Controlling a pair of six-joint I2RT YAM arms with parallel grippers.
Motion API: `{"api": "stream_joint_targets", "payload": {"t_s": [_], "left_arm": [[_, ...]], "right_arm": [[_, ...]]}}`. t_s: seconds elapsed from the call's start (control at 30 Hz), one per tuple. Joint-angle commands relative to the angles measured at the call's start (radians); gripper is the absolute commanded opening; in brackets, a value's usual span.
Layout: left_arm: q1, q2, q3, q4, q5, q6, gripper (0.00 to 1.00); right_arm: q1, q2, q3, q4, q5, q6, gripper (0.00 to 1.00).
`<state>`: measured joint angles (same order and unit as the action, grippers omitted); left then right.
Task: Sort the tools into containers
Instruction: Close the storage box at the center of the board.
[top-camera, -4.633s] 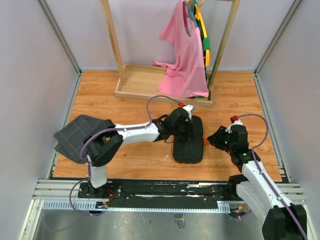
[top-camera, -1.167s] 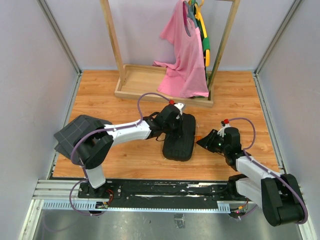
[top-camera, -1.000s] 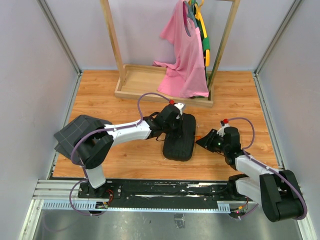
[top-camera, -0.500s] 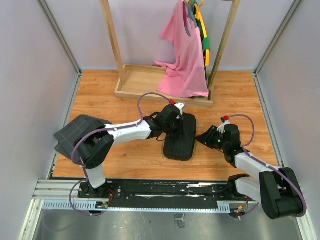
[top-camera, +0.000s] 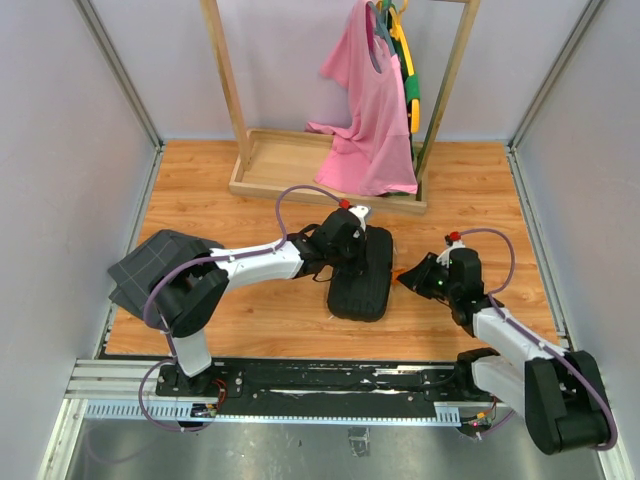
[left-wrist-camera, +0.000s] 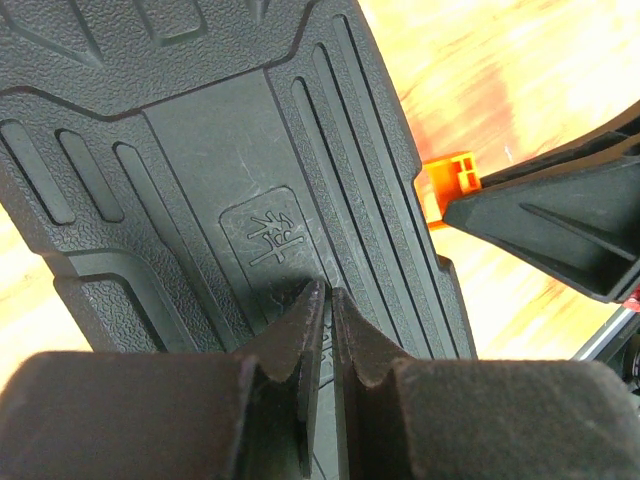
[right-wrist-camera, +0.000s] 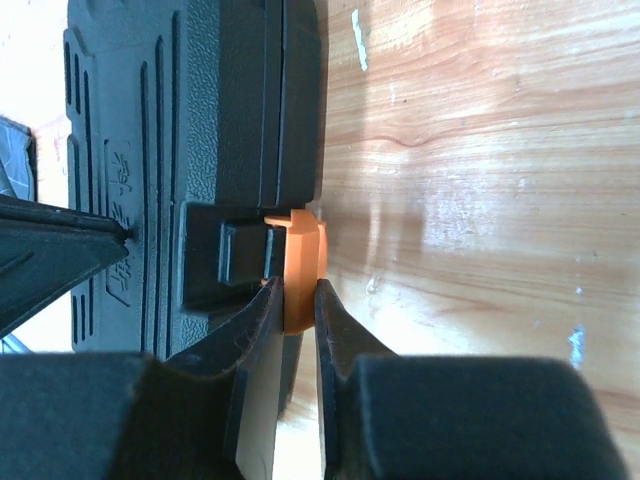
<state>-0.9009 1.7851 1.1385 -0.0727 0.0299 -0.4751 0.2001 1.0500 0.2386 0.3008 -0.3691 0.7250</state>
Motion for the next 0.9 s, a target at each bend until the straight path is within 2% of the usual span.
{"api": "stream_joint_targets", "payload": {"t_s": [0.0, 0.2, 0.5, 0.87], "left_arm": [[-0.012, 0.088, -0.043, -0.131, -0.008, 0.016, 0.14], [-0.014, 0.092, -0.039, -0.129, -0.004, 0.015, 0.14], [-0.025, 0.103, -0.026, -0.131, 0.001, 0.016, 0.13], [-0.035, 0.112, -0.017, -0.131, 0.004, 0.013, 0.13]], "right_arm": [[0.004, -0.101, 0.054, -0.128, 0.063, -0.080, 0.11], [0.006, -0.165, 0.084, -0.191, 0.045, -0.115, 0.09], [0.010, -0.135, 0.085, -0.089, -0.057, -0.115, 0.14], [0.015, -0.138, 0.085, -0.040, -0.075, -0.094, 0.19]]}}
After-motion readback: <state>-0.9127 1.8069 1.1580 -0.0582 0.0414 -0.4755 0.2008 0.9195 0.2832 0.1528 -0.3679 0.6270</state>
